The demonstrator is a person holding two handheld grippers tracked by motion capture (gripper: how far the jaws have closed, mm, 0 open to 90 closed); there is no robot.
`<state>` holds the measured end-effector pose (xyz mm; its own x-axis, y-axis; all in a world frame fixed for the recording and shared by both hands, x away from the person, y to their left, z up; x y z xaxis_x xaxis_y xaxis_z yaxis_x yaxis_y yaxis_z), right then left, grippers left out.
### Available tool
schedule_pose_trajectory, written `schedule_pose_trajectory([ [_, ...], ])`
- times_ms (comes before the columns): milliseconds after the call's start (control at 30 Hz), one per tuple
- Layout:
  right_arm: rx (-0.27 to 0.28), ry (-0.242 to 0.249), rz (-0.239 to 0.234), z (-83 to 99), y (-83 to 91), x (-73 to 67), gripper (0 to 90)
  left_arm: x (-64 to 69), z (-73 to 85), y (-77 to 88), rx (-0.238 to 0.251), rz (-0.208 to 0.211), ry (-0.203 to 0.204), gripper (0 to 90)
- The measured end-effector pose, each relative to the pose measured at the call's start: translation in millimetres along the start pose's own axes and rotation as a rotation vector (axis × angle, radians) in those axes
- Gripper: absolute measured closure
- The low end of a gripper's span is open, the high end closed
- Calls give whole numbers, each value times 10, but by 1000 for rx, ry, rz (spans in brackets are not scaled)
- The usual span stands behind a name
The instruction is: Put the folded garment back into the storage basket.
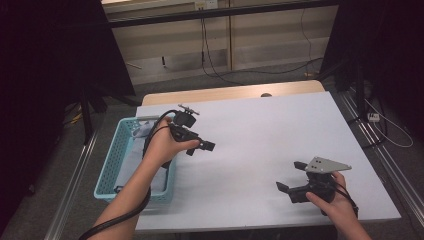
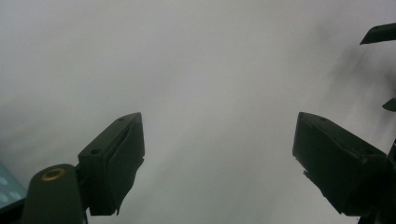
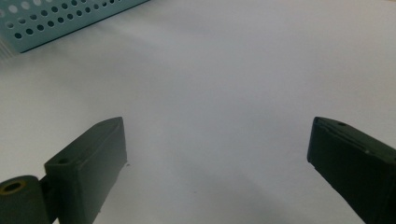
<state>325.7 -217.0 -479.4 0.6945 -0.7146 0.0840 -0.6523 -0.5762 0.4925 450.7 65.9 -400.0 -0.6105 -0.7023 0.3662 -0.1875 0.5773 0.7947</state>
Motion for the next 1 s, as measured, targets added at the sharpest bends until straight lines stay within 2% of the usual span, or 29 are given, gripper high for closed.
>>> schedule_pose_trajectory([
  [367, 0, 1, -2, 0, 1, -2, 40, 140, 156, -155, 0, 51, -15, 163],
  [667, 1, 3, -4, -3, 1, -9, 40, 220, 299, -260, -6, 70, -37, 155],
  [833, -1, 5, -5, -5, -4, -22, 40, 233, 357, -271, -3, 66, -54, 155],
  [1000, 0, 9, -6, -8, -4, -27, 40, 260, 393, -275, 6, 72, -49, 154],
])
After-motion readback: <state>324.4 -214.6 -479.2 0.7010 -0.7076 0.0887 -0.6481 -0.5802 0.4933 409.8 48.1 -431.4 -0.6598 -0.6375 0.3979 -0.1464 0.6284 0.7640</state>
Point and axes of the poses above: each handheld gripper's, and its own axes: y roughly backward along the jaws, z roughly out of its underside, x roughly to its right, the point moved 7 cm from there along -y, roughly forward along the jaws, and after that the axes turned 12 degrees about y, right-handed, at the moved point
